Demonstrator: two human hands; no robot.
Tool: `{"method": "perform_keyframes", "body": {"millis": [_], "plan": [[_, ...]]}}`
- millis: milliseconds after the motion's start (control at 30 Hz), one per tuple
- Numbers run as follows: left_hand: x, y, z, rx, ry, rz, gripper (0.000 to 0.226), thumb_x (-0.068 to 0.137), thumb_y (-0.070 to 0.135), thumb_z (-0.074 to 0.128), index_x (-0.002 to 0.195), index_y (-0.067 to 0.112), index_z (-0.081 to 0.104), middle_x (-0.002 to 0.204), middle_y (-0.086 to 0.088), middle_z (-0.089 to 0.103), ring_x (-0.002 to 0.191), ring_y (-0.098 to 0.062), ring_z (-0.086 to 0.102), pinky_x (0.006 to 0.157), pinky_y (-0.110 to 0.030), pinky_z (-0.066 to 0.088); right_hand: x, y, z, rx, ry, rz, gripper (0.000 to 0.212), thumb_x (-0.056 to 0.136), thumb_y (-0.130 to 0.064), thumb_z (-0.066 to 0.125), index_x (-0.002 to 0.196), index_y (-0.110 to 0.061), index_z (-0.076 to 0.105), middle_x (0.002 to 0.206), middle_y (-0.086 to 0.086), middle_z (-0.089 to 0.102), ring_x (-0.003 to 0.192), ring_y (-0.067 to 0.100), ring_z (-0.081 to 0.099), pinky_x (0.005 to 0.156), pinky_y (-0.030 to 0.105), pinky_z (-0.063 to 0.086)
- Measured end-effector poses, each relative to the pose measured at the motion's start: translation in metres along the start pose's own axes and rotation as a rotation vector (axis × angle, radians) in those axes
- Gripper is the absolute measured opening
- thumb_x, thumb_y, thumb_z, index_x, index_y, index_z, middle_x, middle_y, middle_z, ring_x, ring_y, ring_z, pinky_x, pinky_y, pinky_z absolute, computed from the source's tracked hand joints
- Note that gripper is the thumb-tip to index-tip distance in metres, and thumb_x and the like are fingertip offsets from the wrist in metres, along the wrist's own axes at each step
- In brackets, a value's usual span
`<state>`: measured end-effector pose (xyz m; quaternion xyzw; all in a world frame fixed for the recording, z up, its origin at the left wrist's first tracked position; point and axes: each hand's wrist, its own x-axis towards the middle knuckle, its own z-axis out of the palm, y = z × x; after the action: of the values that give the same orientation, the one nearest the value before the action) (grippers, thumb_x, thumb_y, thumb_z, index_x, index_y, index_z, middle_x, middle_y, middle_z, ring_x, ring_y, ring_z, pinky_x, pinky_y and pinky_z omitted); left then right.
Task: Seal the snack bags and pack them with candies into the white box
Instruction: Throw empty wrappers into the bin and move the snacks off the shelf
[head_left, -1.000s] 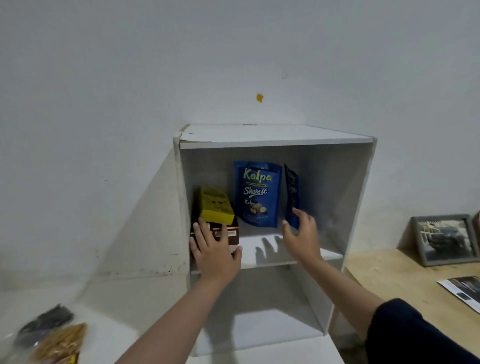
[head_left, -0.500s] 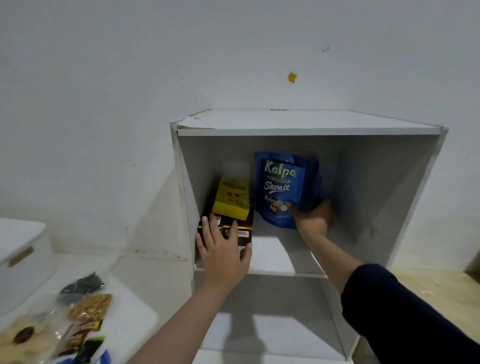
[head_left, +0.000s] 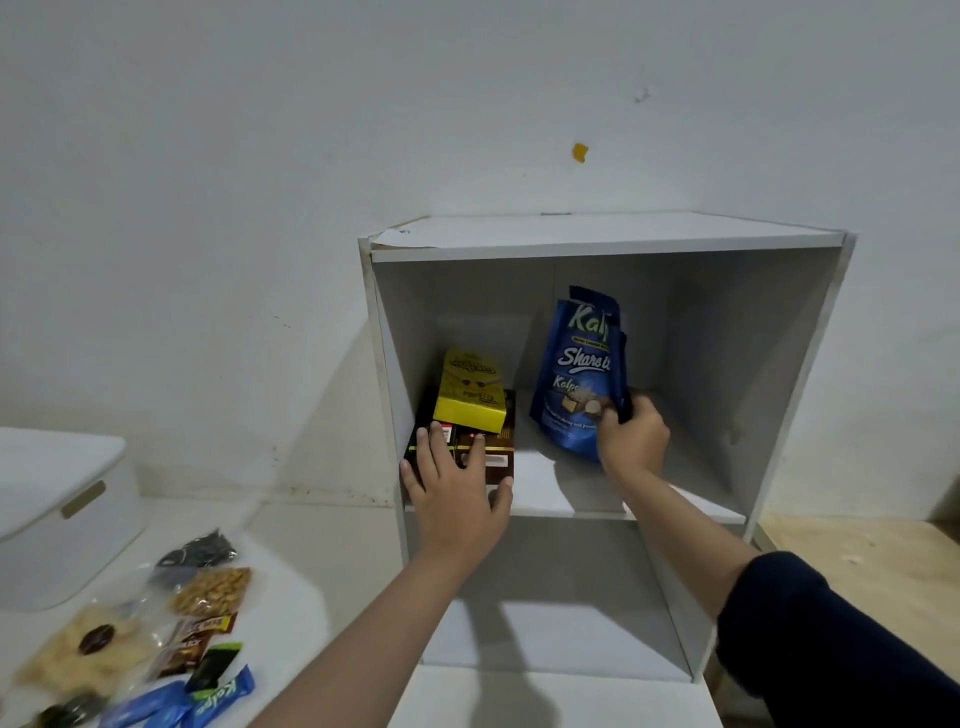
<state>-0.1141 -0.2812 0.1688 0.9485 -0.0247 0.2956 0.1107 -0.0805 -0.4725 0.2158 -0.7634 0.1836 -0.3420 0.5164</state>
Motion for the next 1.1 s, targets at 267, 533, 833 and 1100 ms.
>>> {"method": "perform_keyframes", "body": {"millis": [267,533,833,1100], "plan": [[-0.041,0.001,-0.025,-0.037,-0.005,-0.007,0.054,0.081,0.052,0.051,0.13,0.03,0.053,0.147,-0.022,0.034,0.14,-0.041,0.024,0.107,-0.061,0.022,-0.044,0.003,-0.031,0.064,0.032,-0.089,0.02,0.09,-0.023,0.058,0.109,-0.017,0.063,0.09,0.001,0.068,0.082,0.021,0.06,0.068,0.028,0.044],[-0.058,0.005,-0.041,-0.283,0.119,-0.249,0.094,0.075,0.06,0.059,0.149,0.022,0.014,0.153,-0.021,0.009,0.142,-0.04,0.011,0.109,-0.061,0.017,-0.054,0.003,-0.04,0.053,-0.004,-0.111,0.021,0.09,-0.022,0.058,0.11,-0.014,0.063,0.093,0.004,0.068,0.084,0.024,0.062,0.07,0.036,0.052],[-0.033,0.035,-0.069,-1.404,-0.018,-1.499,0.09,0.045,0.065,0.081,0.107,0.013,0.041,0.115,-0.011,0.057,0.103,-0.032,0.057,0.086,-0.043,0.052,-0.062,0.002,-0.046,0.071,-0.063,-0.121,0.024,0.091,-0.021,0.057,0.113,-0.012,0.062,0.097,0.006,0.069,0.08,0.017,0.059,0.057,0.021,0.042],[-0.016,0.046,-0.074,-1.57,-0.001,-1.521,0.061,0.062,0.046,0.083,0.103,0.018,0.047,0.104,-0.007,0.056,0.086,-0.027,0.058,0.071,-0.042,0.055,-0.062,0.002,-0.042,0.085,-0.084,-0.113,0.024,0.091,-0.021,0.057,0.113,-0.014,0.061,0.097,0.006,0.069,0.082,0.021,0.063,0.065,0.033,0.054]]}}
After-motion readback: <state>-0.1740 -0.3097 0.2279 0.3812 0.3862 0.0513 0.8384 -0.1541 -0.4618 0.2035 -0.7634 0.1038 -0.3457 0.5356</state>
